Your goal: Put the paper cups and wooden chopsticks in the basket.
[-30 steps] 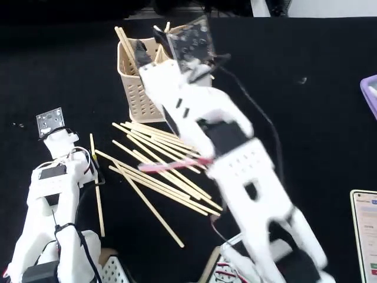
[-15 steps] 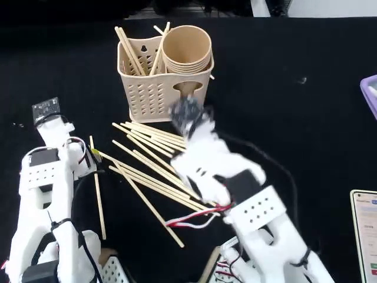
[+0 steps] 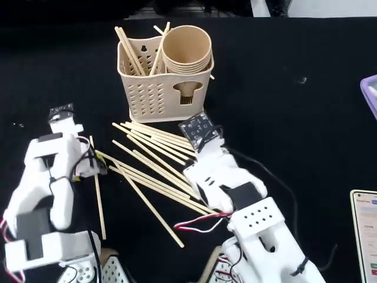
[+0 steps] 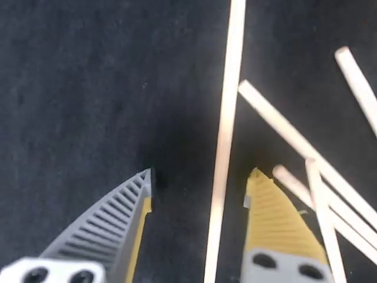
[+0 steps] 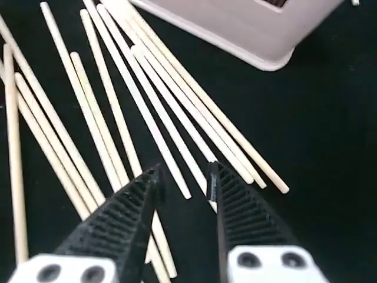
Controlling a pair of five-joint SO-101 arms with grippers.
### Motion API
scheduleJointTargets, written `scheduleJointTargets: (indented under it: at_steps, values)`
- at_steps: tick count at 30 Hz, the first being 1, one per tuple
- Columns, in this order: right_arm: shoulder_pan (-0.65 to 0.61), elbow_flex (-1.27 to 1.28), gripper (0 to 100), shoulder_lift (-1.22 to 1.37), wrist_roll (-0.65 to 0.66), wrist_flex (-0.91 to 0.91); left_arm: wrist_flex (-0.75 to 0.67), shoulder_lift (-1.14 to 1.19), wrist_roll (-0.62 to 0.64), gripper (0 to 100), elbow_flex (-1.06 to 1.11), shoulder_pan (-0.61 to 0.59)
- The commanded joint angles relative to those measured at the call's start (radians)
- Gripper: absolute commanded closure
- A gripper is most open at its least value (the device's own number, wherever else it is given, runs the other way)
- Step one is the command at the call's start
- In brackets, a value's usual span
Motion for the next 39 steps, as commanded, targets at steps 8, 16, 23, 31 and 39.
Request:
scheduleJointTargets:
  at_steps: [8, 16, 23, 31, 39]
  values:
    - [0.028, 0.001, 87.5, -0.027, 0.014, -0.025, -0.014, 0.155, 0.003, 96, -0.182, 0.002]
    - [0.028, 0.001, 87.5, -0.027, 0.014, -0.025, 0.126, 0.127, 0.101, 97, -0.334, 0.012]
    - [0.028, 0.001, 87.5, -0.027, 0.014, -0.025, 0.325, 0.015, 0.157, 97, -0.565, 0.013]
    - [0.028, 0.001, 87.5, -0.025, 0.014, -0.025, 0.350, -0.061, 0.164, 97, -0.659, 0.013]
    - [0.028, 0.002, 87.5, -0.025, 0.014, -0.025, 0.252, -0.057, 0.068, 93, -0.472, 0.042]
